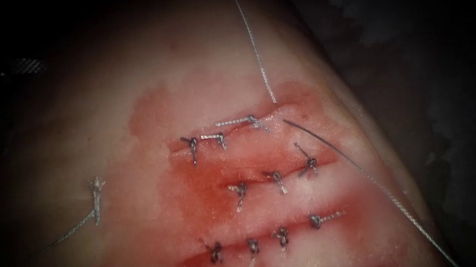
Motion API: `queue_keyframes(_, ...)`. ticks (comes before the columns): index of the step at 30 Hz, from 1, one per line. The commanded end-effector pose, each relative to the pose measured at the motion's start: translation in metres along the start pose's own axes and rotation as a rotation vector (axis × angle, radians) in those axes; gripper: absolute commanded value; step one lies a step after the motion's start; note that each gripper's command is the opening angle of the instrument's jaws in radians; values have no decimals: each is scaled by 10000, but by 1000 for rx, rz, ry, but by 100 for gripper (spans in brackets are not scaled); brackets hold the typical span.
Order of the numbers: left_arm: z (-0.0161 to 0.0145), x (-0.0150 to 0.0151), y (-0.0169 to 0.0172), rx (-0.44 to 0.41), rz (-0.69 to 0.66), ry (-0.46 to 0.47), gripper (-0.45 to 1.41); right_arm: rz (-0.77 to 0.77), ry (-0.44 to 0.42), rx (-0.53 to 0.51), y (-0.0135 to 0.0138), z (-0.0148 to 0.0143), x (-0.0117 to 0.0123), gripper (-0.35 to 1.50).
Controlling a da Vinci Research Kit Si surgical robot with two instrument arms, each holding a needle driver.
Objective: Wound Closure
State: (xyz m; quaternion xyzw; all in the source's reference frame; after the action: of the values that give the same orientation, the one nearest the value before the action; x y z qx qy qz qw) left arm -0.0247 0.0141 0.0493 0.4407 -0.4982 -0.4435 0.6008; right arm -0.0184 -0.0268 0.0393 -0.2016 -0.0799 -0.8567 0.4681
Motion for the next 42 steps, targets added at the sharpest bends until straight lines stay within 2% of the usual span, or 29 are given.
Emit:
queue_keyframes(1,3,-13,2,0,6,-4,94,94,-65,7,28,17,-37,74)
queue_keyframes(3,4,-12,2,-1,7,-4,94,252,-96,1,44,25,-59,68)
queue_keyframes(6,5,-12,2,1,8,-2,94,452,-62,-140,72,38,-87,31)
queue_keyframes(7,5,-12,2,1,8,-2,94,501,-31,-222,84,43,-98,29)
queue_keyframes(10,5,-11,2,1,8,-3,93,581,24,-385,114,59,-118,32)
queue_keyframes(12,7,-11,3,2,9,-1,93,594,32,-415,132,68,-126,34)
queue_keyframes(13,9,-9,3,4,10,7,93,594,34,-431,151,77,-135,36)
queue_keyframes(20,29,2,-1,22,2,37,88,577,61,-492,187,101,-151,41)
queue_keyframes(31,63,24,4,77,-23,133,84,558,72,-553,215,145,-162,44)
queue_keyframes(36,63,26,7,82,-21,143,84,544,82,-558,202,145,-166,63)
queue_keyframes(42,74,29,4,68,-18,155,79,524,134,-531,184,136,-163,63)
